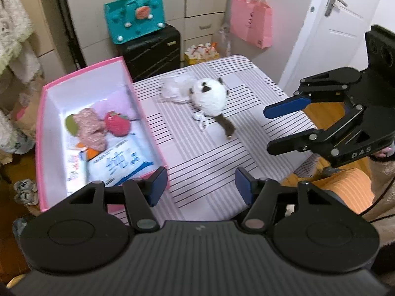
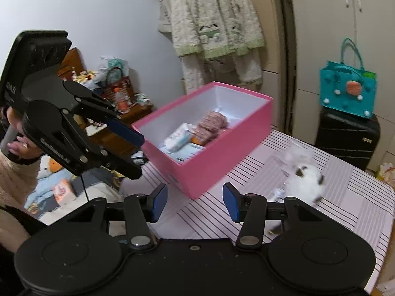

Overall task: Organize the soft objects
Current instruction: 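Move the left tool to the white fluffy plush toy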

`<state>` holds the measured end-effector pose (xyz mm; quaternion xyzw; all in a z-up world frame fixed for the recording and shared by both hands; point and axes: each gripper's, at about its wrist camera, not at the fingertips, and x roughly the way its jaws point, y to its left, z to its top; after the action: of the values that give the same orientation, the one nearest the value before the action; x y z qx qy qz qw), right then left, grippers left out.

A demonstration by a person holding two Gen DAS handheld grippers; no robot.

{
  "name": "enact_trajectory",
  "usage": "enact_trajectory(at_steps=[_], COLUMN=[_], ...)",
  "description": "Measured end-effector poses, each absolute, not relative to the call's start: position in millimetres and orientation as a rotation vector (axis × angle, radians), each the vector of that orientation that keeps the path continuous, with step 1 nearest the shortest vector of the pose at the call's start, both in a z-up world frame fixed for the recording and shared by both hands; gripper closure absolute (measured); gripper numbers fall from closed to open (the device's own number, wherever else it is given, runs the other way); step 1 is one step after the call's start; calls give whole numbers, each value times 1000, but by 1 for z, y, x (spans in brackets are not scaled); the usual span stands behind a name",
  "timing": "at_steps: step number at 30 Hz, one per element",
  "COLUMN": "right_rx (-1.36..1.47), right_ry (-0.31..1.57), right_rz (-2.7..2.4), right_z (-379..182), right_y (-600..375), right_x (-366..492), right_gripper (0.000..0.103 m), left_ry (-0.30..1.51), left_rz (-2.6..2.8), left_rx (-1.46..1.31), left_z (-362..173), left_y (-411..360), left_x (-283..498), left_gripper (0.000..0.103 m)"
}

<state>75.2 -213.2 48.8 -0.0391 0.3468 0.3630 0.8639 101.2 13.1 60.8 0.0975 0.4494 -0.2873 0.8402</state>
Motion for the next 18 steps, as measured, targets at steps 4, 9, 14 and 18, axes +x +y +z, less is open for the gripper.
enact_trajectory(at_steps=[4, 9, 14, 18], right_rx=[-86, -78, -73, -116], right_ry=[725, 716, 714, 636], right_rz=[720, 692, 677, 621], right_z=[33, 9, -10, -23], right_y=[-228, -248, -258, -262], right_x=[77, 79, 90, 98], right_gripper=[46, 44, 40, 39], left_ry=[947, 980, 931, 875], left_rz=[-610, -629, -644, -648], left_rx=[224, 203, 186, 144], left_z=[49, 28, 20, 18], left_y=[-2, -22, -43, -56], left_x=[111, 125, 134, 138], left_gripper=[43, 42, 42, 41])
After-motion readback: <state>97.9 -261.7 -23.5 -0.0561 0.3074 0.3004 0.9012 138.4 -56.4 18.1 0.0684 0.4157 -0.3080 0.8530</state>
